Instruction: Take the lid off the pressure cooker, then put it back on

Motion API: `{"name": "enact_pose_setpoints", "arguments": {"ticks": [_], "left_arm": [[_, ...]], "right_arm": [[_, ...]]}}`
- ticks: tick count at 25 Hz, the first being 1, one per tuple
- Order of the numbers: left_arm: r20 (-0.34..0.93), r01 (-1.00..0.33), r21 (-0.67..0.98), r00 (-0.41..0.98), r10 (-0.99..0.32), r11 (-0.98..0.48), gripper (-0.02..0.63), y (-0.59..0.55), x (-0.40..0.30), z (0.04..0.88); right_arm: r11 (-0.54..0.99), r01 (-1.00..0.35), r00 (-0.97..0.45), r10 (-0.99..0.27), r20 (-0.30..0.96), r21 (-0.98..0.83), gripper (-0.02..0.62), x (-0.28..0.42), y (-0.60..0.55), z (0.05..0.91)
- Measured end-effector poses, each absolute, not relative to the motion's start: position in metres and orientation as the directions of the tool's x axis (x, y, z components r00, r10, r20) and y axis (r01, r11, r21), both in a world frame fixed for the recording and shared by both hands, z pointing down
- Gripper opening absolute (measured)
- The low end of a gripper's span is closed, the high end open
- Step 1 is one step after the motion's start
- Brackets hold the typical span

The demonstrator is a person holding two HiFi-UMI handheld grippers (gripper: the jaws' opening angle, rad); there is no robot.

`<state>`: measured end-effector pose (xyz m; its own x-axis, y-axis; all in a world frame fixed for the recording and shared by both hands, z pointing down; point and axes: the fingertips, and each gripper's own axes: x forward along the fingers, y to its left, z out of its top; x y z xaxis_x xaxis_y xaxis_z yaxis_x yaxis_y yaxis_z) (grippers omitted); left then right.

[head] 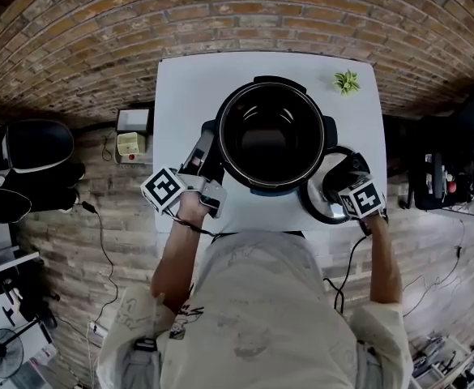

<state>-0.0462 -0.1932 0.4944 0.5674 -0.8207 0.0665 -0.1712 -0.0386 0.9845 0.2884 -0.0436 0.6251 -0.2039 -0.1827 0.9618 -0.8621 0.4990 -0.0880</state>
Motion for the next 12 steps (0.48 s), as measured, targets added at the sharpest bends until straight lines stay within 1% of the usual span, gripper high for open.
{"name": "enact_pose_setpoints", "arguments": {"ticks": [5, 12], "left_arm": [[0.03, -0.157, 0.985, 0.571, -0.82, -0.073, 0.091, -0.195, -0.043, 0.489], [0.015, -0.152, 0.985, 0.568, -0.823, -0.087, 0.091, -0.194, -0.044, 0.489]], "right_arm": [[0.501, -0.863, -0.168, -0.183, 0.969, -0.055, 0.291, 0.3, -0.041, 0.616], [0.468, -0.884, -0.143, -0.246, 0.959, -0.012, 0.291, 0.325, -0.054, 0.557]]}}
